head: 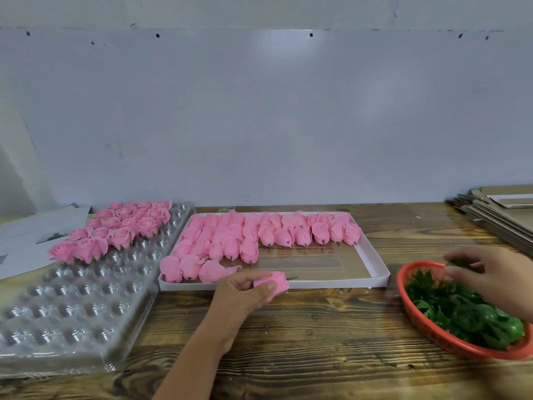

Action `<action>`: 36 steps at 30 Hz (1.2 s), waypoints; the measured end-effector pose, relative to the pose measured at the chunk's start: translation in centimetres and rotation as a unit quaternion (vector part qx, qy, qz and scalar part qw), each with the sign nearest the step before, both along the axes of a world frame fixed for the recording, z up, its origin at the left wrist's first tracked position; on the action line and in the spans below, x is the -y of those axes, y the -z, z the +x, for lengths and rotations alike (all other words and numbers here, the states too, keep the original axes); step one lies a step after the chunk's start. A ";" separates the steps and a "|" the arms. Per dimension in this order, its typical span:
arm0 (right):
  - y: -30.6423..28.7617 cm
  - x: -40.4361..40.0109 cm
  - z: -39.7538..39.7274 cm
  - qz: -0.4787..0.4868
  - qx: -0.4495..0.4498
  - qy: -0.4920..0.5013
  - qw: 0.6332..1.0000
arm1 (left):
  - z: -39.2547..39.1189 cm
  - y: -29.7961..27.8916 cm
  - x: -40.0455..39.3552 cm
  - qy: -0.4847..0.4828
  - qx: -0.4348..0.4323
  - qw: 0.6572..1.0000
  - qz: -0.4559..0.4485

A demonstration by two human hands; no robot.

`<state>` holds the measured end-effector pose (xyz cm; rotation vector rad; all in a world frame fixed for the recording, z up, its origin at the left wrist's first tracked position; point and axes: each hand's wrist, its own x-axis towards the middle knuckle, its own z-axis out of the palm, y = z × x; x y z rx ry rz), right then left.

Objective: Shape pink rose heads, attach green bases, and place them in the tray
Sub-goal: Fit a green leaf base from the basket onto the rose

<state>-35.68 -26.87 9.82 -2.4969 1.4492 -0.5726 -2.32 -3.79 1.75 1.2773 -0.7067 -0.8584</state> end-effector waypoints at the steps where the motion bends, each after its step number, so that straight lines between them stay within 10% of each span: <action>1: -0.2 -0.1 0.1 -0.014 0.016 0.000 1.000 | 0.0 0.0 0.0 0.000 0.000 1.000 0.000; 8: -2.3 -4.1 3.8 0.104 0.240 -0.105 0.960 | -0.1 -0.2 -0.1 -0.003 -0.012 1.000 0.005; 22: 6.7 -8.6 17.7 0.608 0.537 -0.097 0.577 | -0.2 -0.5 0.0 -0.011 -0.067 0.997 -0.034; 36: 8.6 -9.3 18.1 0.590 0.531 -0.152 0.589 | -0.5 -0.2 0.5 -0.017 -0.010 1.000 -0.019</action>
